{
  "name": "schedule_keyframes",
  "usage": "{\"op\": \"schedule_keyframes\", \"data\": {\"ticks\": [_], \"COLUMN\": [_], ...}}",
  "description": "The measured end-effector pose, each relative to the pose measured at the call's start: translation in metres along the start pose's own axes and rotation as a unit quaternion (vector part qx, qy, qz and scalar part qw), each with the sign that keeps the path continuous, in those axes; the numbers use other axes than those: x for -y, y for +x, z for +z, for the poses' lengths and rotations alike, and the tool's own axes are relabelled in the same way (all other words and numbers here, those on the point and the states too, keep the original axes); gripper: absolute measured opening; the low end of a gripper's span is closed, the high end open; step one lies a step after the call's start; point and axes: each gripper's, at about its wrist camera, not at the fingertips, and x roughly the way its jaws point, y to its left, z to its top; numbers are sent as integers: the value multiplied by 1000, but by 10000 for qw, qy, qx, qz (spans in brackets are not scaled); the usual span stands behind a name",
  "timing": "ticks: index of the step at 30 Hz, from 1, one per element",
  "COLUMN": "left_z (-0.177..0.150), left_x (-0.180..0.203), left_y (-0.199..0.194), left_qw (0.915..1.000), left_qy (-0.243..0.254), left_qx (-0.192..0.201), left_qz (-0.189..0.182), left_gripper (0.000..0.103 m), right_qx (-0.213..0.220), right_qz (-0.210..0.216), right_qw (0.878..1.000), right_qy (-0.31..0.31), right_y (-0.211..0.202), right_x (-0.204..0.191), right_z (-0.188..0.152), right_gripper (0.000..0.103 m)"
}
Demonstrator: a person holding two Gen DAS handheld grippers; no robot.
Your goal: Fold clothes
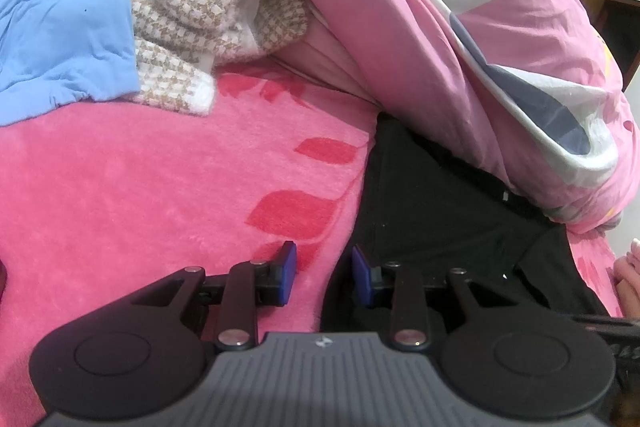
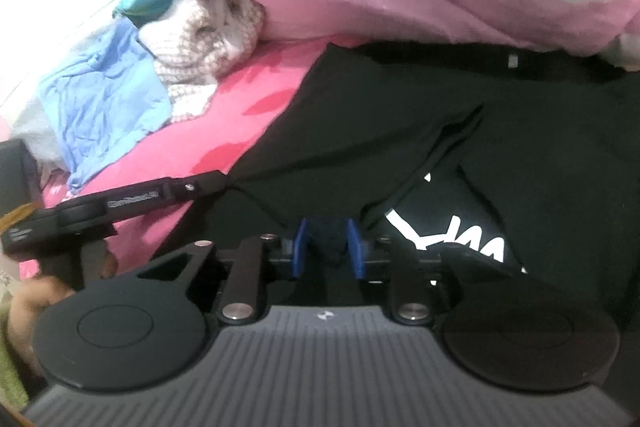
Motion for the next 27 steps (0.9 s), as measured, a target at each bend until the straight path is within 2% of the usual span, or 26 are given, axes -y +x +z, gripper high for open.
{"op": "schedule_keyframes", "data": {"ticks": [1, 2, 4, 9, 18, 22, 27], "left_z": [0, 0, 0, 0, 0, 0, 0], "left_x": [0, 0, 0, 1, 0, 0, 0], "left_y": [0, 0, 0, 0, 1, -1, 0], "left_qw": [10000, 10000, 10000, 10000, 10000, 10000, 10000], "left_qy": [0, 2, 3, -6, -65, -70, -21], "left_qx": [1, 1, 3, 4, -11, -6, -1], "left_qz": [2, 3, 7, 13, -20, -15, -3], "left_gripper": [33, 33, 33, 33, 33, 33, 33], "right_qx": [-57, -90, -81, -1, -363, -20, 502], "right_qz": [64, 124, 212, 352, 55, -326, -558], "right_qw": [10000, 9998, 9996, 9992, 9993, 9980, 9918], "right_qy": [43, 91, 160, 202, 57, -533, -1035], "right_y": [4, 6, 4, -12, -10, -24, -1], "right_x": [2, 3, 4, -6, -14, -24, -20], "right_z": [-1, -2, -3, -4, -13, -2, 25], "right_gripper": [20, 9, 5, 4, 11, 11, 11]}}
